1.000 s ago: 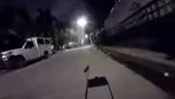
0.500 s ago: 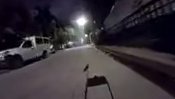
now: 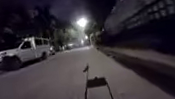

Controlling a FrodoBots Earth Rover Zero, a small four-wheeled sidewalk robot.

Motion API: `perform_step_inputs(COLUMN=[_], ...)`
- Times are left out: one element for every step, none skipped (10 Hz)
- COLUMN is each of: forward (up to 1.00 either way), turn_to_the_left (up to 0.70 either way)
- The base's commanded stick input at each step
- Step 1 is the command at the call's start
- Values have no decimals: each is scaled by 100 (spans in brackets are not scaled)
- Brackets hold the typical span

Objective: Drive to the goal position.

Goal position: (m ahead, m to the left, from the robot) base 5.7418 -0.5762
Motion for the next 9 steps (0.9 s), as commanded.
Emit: perform_step_inputs(forward=[50,50,50,50,50,50,50,50,50], turn_to_the_left=[0,0,0,0,0,0,0,0,0])
